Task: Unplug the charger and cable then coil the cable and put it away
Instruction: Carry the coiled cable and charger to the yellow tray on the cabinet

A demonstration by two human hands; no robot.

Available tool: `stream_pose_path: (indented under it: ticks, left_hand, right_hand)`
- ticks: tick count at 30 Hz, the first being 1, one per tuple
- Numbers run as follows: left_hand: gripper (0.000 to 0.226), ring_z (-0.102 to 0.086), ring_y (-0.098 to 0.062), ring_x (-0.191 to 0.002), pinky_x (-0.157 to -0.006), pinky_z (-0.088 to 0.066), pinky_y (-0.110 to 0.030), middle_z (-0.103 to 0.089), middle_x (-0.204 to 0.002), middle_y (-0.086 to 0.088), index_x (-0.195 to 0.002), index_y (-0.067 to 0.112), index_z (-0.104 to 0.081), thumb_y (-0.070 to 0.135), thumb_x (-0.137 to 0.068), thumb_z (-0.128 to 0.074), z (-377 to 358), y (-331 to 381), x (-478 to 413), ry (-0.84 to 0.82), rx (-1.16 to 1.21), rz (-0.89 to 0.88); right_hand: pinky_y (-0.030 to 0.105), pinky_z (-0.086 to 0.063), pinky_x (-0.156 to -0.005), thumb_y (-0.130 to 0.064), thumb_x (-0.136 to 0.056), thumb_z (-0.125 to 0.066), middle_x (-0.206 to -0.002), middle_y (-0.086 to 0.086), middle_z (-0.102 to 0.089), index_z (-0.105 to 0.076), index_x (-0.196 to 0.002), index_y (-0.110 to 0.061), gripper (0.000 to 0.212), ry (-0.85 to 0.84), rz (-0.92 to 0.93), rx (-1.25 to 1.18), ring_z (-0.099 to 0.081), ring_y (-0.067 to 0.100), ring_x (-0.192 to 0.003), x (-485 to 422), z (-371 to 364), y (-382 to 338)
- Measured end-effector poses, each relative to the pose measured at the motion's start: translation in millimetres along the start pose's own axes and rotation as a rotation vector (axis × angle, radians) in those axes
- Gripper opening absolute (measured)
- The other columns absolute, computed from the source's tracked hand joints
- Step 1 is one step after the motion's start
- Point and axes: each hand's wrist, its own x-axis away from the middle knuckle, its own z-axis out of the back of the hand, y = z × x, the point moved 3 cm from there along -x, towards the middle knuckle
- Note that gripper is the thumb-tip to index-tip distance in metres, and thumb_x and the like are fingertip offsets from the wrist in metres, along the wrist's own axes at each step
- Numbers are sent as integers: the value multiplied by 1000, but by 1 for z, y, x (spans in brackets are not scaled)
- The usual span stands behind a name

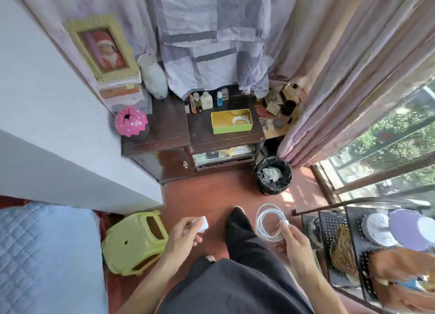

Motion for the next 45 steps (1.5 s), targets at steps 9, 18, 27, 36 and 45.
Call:
stream_pose_path:
  ticks: [9,18,27,36,45]
  left_hand:
    - [33,-73,-8,-70,-59,-54,-17,-79,-91,10,-105,27,-69,55,-90,-62,-38,99,-97,25,-30,-9]
    - [25,-72,-12,-66,-57,-52,-18,-79,-88,6,-105,25,-70,46,-94,-64,-30,135,-171,53,19,60]
    - [33,-69,-7,-63,-58,-53,-19,-80,-91,2,-106,21,-73,49,-88,-68,-10,189,-271,-68,44,56]
    - [20,-73,-3,-71,-55,-50,-8,-75,-83,18,-102,35,-67,52,-91,-65,-11,224,-344,-49,10,164]
    - [30,-73,-4,-70,-59,-53,-15,-77,-89,19,-101,35,-69,60,-85,-63,-52,231,-417,-20,42,233]
  right_hand:
    - [37,-63,-73,-55,-99,-65,-96,19,-80,-80,-98,-22,36,-15,16,6,-78,21,-78,-118,-1,-110]
    - [38,-51,-69,-42,-106,-60,-69,6,-66,-68,-87,2,48,-62,57,68,-64,13,-62,-186,-42,-195]
    - [30,-53,-67,-54,-82,-79,-71,8,-72,-78,-81,-19,36,-155,-16,83,-64,16,-67,-245,-100,-262]
    - [32,-60,-71,-33,-104,-66,-84,13,-81,-78,-91,-12,28,-64,-124,187,-70,12,-67,-293,-139,-288]
    - [17,-55,-53,-24,-103,-68,-69,-11,-80,-59,-122,-8,27,-12,-237,248,-68,4,-52,-419,-164,-272]
